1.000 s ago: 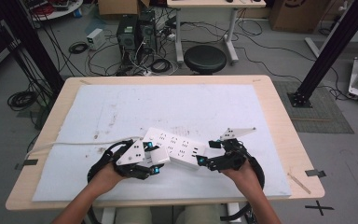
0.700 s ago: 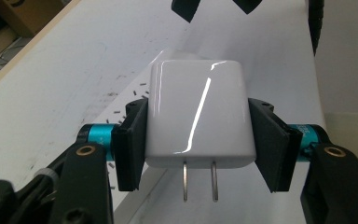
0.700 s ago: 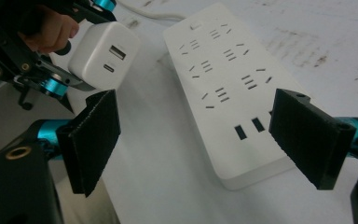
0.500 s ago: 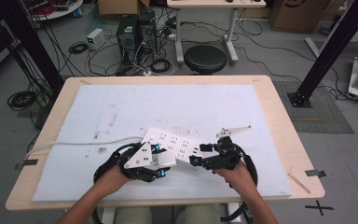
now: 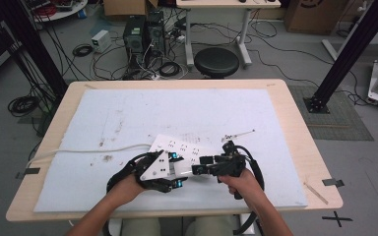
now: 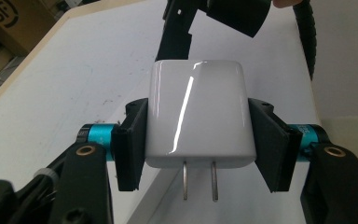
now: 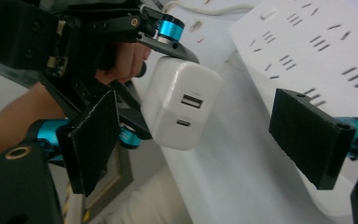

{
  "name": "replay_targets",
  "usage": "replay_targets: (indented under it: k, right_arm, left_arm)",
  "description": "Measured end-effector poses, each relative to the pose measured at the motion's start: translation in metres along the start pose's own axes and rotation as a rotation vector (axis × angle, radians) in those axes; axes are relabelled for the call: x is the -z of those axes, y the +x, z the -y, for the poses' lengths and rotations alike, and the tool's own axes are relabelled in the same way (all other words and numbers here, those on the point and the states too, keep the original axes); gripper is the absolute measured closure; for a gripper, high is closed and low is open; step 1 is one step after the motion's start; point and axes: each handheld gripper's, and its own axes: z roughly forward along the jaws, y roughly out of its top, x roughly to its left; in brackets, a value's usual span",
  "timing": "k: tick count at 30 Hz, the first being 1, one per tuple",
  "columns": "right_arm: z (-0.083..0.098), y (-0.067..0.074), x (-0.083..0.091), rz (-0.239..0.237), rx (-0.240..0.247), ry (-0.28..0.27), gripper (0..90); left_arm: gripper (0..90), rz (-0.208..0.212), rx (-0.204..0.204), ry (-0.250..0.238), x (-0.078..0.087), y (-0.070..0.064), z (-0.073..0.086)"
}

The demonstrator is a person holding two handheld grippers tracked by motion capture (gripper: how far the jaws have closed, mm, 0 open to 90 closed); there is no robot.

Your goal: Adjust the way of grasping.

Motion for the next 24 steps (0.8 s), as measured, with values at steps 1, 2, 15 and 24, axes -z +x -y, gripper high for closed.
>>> replay_targets:
  k: [1, 2, 15, 24]
  right_arm:
    - [-0.001, 0.0, -0.001, -0.018, -0.013, 0.003, 16.5]
    - [-0.001, -0.001, -0.003, -0.028, -0.015, 0.002, 16.5]
    - [-0.006, -0.004, -0.017, -0.098, -0.092, 0.038, 20.2]
    - [-0.006, -0.008, -0.02, -0.175, -0.134, 0.064, 39.6]
  left_arm:
    - [42.4, -0.001, -0.005, 0.0, 0.0, 0.0, -0.001]
    - [42.4, -0.002, -0.005, -0.006, 0.0, 0.0, -0.002]
    - [42.4, 0.005, -0.036, -0.032, -0.002, -0.002, -0.01]
    - [42.4, 0.016, -0.044, -0.04, -0.002, -0.001, -0.011]
